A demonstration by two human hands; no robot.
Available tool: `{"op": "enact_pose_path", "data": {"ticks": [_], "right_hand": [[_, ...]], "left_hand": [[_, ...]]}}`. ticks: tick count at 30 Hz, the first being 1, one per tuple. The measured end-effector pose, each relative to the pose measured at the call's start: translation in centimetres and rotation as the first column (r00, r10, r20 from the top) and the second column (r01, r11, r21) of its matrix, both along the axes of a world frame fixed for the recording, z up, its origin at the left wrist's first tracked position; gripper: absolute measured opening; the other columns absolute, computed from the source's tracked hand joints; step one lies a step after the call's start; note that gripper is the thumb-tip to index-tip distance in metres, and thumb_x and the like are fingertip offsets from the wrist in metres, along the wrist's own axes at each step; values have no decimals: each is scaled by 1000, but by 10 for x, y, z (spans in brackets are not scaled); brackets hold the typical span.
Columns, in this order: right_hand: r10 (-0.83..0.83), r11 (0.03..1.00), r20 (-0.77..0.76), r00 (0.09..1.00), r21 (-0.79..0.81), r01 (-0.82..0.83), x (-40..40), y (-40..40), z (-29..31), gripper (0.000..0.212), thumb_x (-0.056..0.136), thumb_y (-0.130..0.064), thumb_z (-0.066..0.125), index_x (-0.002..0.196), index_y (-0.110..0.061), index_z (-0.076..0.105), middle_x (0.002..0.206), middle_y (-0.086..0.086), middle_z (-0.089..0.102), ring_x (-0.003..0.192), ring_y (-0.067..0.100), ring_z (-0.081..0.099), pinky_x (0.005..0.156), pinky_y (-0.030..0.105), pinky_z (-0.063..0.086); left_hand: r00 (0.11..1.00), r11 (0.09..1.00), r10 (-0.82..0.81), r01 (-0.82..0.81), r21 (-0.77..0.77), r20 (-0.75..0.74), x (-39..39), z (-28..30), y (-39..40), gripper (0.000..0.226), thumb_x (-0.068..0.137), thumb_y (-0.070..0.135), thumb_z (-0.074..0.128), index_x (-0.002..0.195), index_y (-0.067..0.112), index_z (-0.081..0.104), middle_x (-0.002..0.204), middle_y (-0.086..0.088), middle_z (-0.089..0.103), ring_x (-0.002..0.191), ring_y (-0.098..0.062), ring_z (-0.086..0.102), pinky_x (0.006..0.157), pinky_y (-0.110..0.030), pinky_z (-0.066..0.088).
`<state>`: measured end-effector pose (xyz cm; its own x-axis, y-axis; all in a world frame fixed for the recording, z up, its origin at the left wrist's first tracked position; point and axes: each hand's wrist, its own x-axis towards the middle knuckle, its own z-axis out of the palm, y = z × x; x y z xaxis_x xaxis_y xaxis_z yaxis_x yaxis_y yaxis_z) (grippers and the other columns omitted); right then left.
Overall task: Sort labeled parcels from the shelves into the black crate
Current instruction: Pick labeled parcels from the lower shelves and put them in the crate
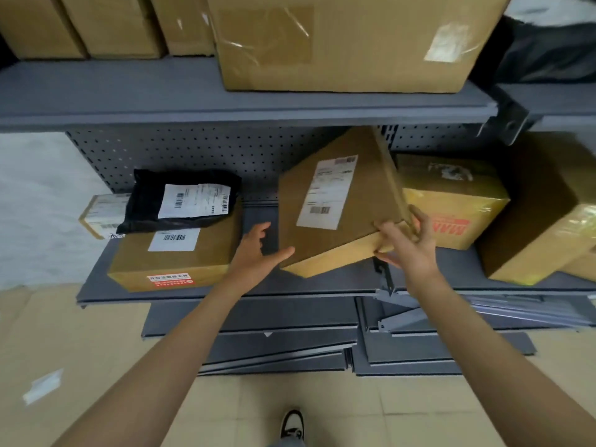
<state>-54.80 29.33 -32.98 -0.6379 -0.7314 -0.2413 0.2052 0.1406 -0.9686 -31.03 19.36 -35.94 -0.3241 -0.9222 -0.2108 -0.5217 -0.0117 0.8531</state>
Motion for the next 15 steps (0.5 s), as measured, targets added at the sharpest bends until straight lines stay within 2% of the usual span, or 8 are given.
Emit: {"op": "enact_pose_path", "data": {"ticks": [2,5,7,11,15], "right_hand": [[52,999,240,969,-28,-46,1,5,-7,68,70,-22,77,127,-34,43,127,6,50,107,22,58,78,45,58],[98,995,399,912,-44,-87,9,9,-26,70,70,-23,78,130,-30,42,128,5,51,112,29,57,79,46,57],[100,995,458,883,-37,-93,15,7,-39,68,72,-22,76,130,-28,42,127,5,50,111,31,57,80,47,57],[90,993,512,854,15,-114,23,-1,-61,65,75,-23,74,132,-24,42,116,2,53,104,34,61,80,45,57],[103,983,550,829,69,-169,27,-12,-80,72,77,-24,73,139,-20,37,124,2,54,100,31,66,82,38,57]], "left_hand": [[998,998,42,-40,50,-50,-4,-1,-10,87,67,53,73,138,29,31,136,3,40,125,-17,42,95,-28,36],[998,993,63,-60,101,-24,-8,-6,-21,99,60,57,76,141,31,24,140,-1,36,126,-21,41,104,-37,35],[997,992,66,-70,108,44,-7,-11,-26,102,59,55,78,142,31,22,142,-5,33,126,-24,39,105,-41,33],[990,993,37,-52,108,134,1,-21,-30,99,63,49,78,142,28,23,142,-8,31,124,-26,41,102,-40,35],[977,995,37,-57,87,211,6,-30,-38,96,66,44,78,143,26,24,143,-10,28,127,-29,38,104,-42,34]]}}
